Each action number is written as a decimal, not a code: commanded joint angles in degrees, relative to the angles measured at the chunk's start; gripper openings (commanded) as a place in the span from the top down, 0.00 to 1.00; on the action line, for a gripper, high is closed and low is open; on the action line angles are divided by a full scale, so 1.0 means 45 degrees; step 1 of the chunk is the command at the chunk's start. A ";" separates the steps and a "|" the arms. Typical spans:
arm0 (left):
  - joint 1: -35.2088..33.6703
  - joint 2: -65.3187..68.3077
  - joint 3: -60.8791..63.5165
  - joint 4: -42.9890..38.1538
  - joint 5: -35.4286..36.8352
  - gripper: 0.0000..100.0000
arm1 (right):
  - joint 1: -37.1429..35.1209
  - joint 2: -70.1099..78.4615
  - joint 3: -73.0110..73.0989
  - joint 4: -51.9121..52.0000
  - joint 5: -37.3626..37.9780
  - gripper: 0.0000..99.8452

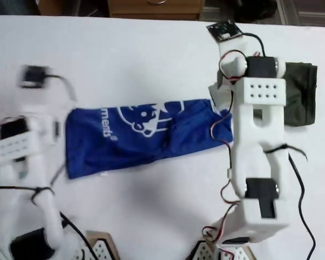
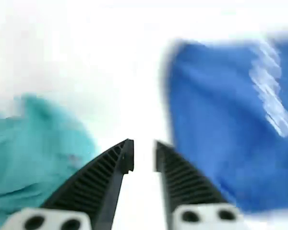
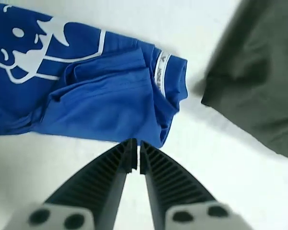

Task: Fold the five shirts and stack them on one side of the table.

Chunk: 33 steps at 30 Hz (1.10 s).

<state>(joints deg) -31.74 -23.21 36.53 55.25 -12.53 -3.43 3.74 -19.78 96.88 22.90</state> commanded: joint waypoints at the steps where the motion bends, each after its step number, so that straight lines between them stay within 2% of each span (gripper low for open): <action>1: -0.0723 0.1446 -0.1201 -0.0234 0.0781 0.79 | 0.0322 -0.1397 -0.0293 0.0752 0.0137 0.98; 6: 0.0352 0.4825 -0.3292 0.2422 0.0781 0.80 | 0.0850 -0.2725 0.0723 0.0908 0.0156 0.98; 10: 0.0938 0.6779 -0.4737 0.3849 0.0781 0.80 | 0.0869 -0.3976 0.2422 0.0889 0.0996 0.98; 15: 0.1114 0.8029 -0.5558 0.4474 0.0371 0.79 | 0.0869 -0.5617 0.4161 0.0361 0.1231 0.98; 23: 0.1993 0.9436 -0.5617 0.4454 0.0430 0.79 | 0.0869 -0.7883 0.6994 -0.0518 0.1231 0.98; 28: 0.3009 1.0569 -0.5636 0.4493 0.0762 0.79 | 0.0869 -0.8996 0.7814 -0.0889 0.1250 0.98; 33: 0.3243 1.1683 -0.6672 0.5236 0.0781 0.79 | 0.0869 -0.9621 0.8303 -0.0889 0.1250 0.98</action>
<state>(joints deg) -20.40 25.93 8.57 76.88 -9.80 -0.18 -36.97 17.32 93.89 27.91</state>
